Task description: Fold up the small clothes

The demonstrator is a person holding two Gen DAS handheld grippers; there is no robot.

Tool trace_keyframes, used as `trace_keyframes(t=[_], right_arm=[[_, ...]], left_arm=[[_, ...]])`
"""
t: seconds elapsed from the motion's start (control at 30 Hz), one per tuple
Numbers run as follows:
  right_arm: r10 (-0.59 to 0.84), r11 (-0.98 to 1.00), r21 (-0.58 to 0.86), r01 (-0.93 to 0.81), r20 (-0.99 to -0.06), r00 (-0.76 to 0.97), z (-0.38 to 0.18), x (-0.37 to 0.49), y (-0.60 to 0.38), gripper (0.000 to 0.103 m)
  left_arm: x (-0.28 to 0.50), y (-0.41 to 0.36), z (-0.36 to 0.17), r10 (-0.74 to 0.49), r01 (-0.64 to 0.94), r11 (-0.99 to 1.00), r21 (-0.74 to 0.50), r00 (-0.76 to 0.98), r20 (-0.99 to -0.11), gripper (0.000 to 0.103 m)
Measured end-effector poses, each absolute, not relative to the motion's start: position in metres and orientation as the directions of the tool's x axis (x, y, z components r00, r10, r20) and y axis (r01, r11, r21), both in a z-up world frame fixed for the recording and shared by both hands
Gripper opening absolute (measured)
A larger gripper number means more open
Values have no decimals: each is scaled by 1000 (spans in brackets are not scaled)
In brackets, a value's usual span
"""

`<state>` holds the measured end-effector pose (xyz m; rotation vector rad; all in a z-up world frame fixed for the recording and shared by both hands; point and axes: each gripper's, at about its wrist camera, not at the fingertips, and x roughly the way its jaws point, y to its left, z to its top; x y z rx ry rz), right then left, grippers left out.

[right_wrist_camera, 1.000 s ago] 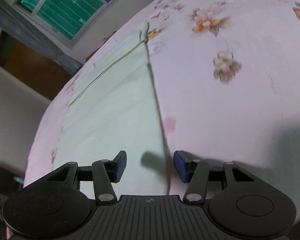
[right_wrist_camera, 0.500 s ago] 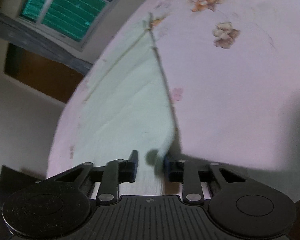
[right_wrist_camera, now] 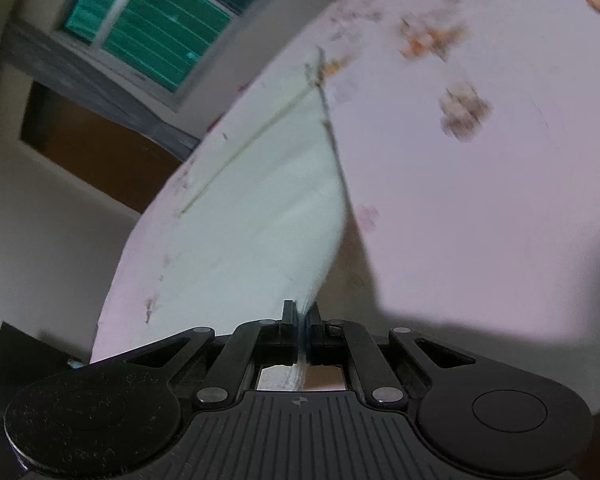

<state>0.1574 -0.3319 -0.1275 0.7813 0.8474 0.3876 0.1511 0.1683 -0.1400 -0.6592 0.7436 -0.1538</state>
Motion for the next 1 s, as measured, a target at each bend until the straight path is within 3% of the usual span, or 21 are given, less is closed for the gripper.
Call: trace_keyframes(t=[0.4, 0.57, 0.8, 1.0], right_arm=[[589, 694, 696, -184, -402, 700, -39, 223, -317, 2], [558, 710, 680, -183, -385, 736, -16, 285, -310, 2], [522, 669, 741, -52, -420, 742, -30, 406, -314, 2], [501, 661, 746, 74, -514, 696, -76, 511, -313, 2]], left_arm=[[211, 171, -52, -339, 30, 783, -622, 858, -385, 4], [282, 172, -37, -352, 67, 791, -608, 863, -363, 4], [400, 183, -55, -363, 37, 785, -618, 836, -411, 4], [497, 193, -95, -370, -33, 786, -617, 775, -513, 4]])
